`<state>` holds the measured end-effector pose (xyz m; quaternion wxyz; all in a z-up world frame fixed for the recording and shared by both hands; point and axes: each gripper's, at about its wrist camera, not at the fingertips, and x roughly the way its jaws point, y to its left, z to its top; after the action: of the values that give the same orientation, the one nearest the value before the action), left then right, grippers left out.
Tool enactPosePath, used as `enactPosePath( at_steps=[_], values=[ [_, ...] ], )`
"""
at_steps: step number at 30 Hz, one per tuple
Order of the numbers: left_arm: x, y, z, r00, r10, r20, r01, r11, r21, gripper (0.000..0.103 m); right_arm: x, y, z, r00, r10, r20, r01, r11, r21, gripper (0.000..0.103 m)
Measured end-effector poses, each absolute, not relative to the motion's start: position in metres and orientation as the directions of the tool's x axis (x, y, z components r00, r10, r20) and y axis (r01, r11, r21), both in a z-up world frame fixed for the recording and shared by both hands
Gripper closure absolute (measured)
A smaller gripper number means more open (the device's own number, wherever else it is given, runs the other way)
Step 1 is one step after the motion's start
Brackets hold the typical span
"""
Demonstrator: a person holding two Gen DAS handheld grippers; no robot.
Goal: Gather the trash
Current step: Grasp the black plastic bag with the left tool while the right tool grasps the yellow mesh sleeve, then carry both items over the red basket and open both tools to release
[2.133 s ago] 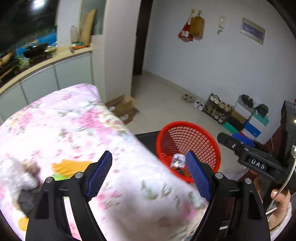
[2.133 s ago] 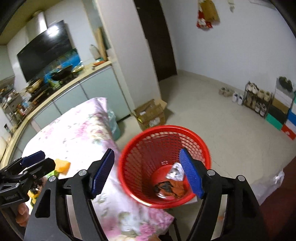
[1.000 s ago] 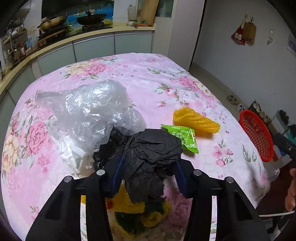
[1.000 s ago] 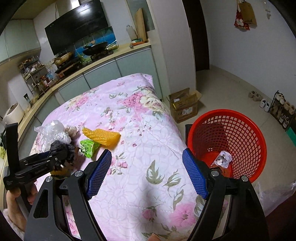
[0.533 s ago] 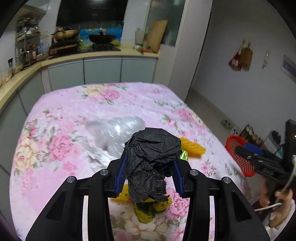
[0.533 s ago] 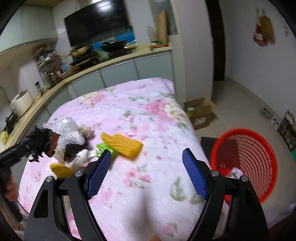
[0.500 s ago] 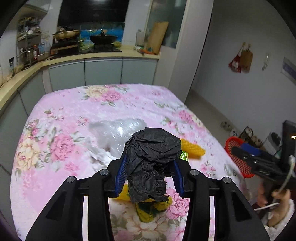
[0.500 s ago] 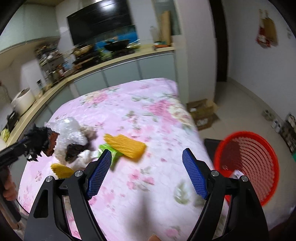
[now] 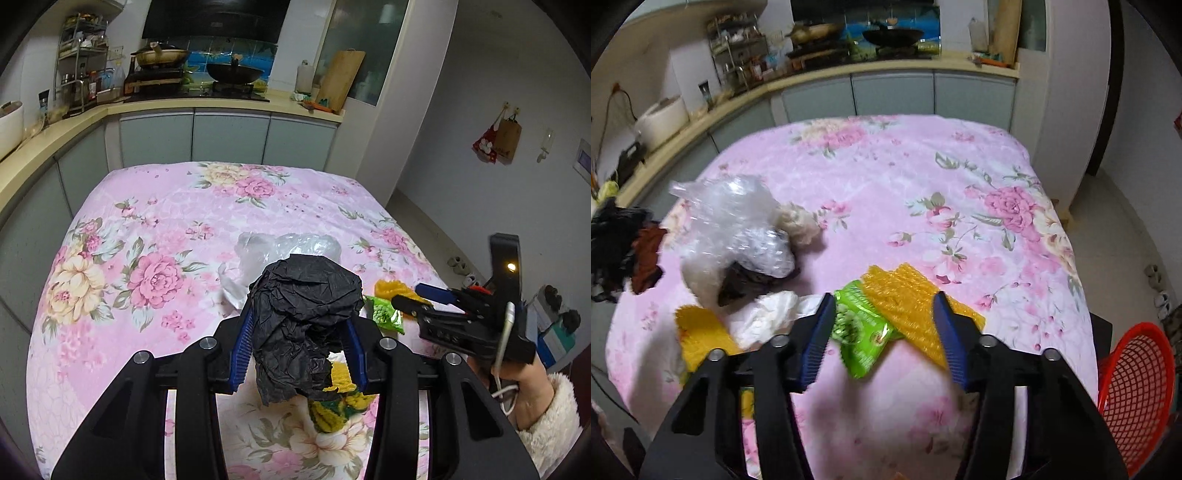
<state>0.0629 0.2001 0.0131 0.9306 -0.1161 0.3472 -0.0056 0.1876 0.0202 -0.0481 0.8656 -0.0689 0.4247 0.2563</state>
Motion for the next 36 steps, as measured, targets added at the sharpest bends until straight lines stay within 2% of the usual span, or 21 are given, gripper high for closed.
enactPosePath(
  at_steps=[4, 6, 9, 18, 27, 36],
  values=[
    [0.062, 0.203, 0.013, 0.759, -0.097, -0.644, -0.070, 0.971, -0.228, 0.062, 0.196, 0.014, -0.053, 0.498, 0.379, -0.780, -0.470, 0.874, 0.125, 0.077],
    [0.061, 0.206, 0.013, 0.762, -0.099, -0.640, -0.071, 0.970, -0.234, 0.062, 0.195, 0.012, -0.053, 0.502, 0.383, -0.776, -0.468, 0.874, 0.129, 0.084],
    [0.059, 0.210, 0.015, 0.764, -0.110, -0.635, -0.074, 0.964, -0.256, 0.062, 0.193, 0.007, -0.052, 0.508, 0.384, -0.772, -0.456, 0.879, 0.137, 0.088],
    [0.051, 0.210, 0.026, 0.785, -0.141, -0.604, -0.055, 0.955, -0.293, 0.062, 0.174, -0.020, -0.017, 0.571, 0.448, -0.688, -0.435, 0.876, 0.210, 0.090],
    [0.052, 0.194, 0.036, 0.801, -0.029, -0.598, -0.104, 0.977, -0.186, 0.062, 0.150, -0.033, 0.002, 0.594, 0.490, -0.638, -0.446, 0.861, 0.245, 0.090],
    [0.060, 0.183, 0.051, 0.812, 0.004, -0.584, -0.110, 0.983, -0.146, 0.062, 0.145, -0.047, 0.018, 0.626, 0.502, -0.597, -0.437, 0.859, 0.265, 0.090]
  ],
)
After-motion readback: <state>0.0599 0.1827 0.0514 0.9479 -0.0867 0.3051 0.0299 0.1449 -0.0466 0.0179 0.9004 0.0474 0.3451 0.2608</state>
